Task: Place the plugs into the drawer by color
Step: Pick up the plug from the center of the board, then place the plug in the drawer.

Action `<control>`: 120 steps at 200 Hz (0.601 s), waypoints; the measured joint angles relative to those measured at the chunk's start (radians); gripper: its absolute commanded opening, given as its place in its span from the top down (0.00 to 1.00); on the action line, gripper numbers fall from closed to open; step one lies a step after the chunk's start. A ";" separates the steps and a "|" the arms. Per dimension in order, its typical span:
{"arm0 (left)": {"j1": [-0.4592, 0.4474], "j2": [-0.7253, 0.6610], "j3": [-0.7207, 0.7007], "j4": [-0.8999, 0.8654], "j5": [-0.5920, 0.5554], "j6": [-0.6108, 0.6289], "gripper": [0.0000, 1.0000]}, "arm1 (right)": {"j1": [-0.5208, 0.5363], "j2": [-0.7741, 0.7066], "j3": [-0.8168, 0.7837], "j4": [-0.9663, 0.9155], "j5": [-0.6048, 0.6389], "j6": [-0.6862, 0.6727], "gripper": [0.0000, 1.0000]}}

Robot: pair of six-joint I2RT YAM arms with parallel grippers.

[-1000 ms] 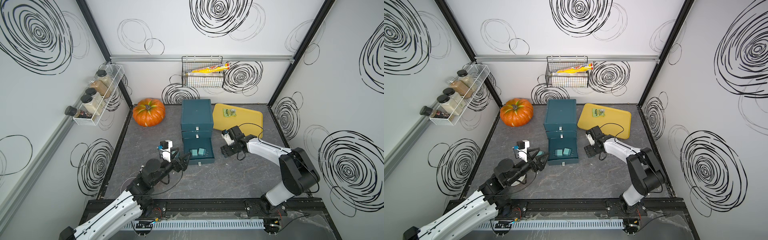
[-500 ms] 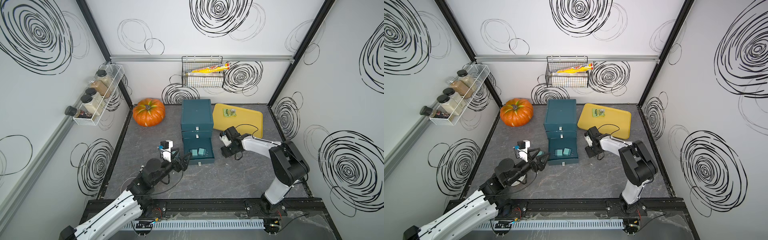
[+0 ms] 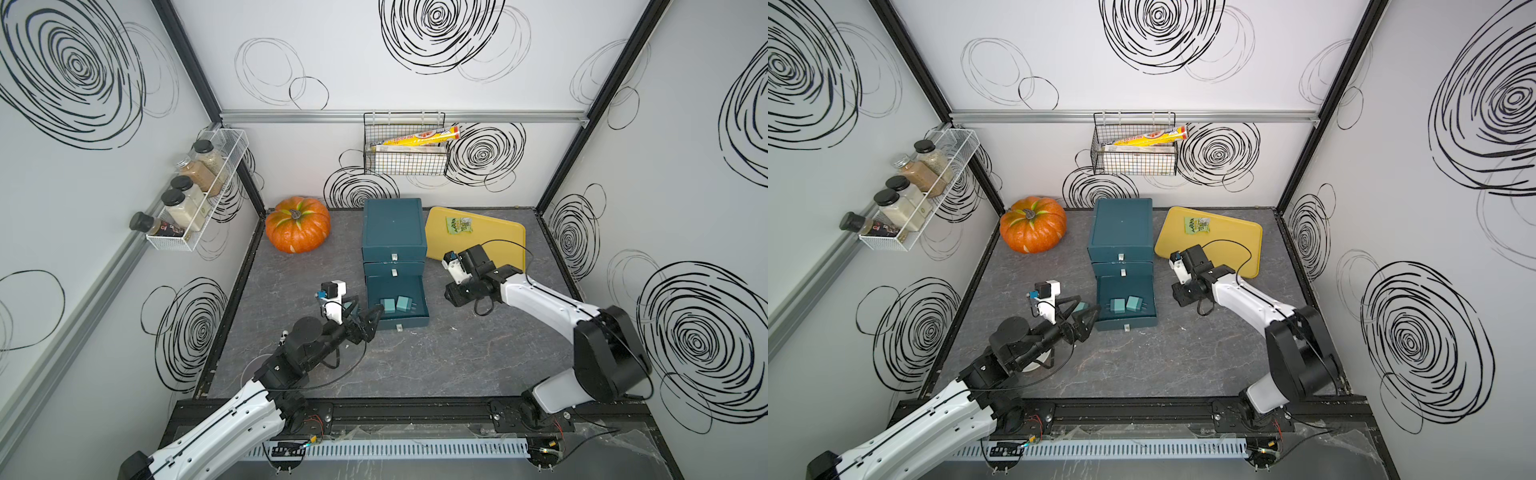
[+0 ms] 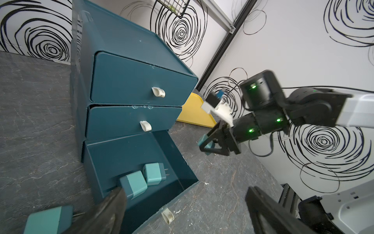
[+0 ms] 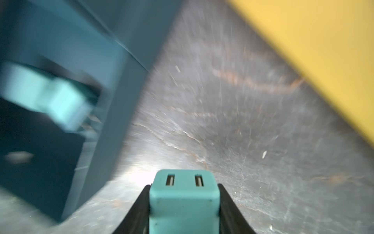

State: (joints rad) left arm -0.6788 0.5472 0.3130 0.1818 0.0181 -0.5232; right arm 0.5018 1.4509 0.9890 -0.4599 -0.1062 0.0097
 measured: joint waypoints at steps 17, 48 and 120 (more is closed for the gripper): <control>0.000 -0.009 0.000 -0.008 -0.011 0.000 0.01 | 0.069 -0.074 0.044 -0.001 -0.025 -0.026 0.87; 0.001 -0.050 0.000 -0.031 -0.051 -0.008 0.11 | 0.303 -0.044 0.159 0.005 -0.064 -0.106 0.87; 0.006 -0.241 -0.006 -0.063 -0.089 -0.017 0.11 | 0.369 0.382 0.404 -0.109 -0.030 -0.329 0.85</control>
State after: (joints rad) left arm -0.6731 0.3065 0.3073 0.1192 -0.0708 -0.5400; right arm 0.8707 1.8332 1.3926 -0.5694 -0.1364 -0.3191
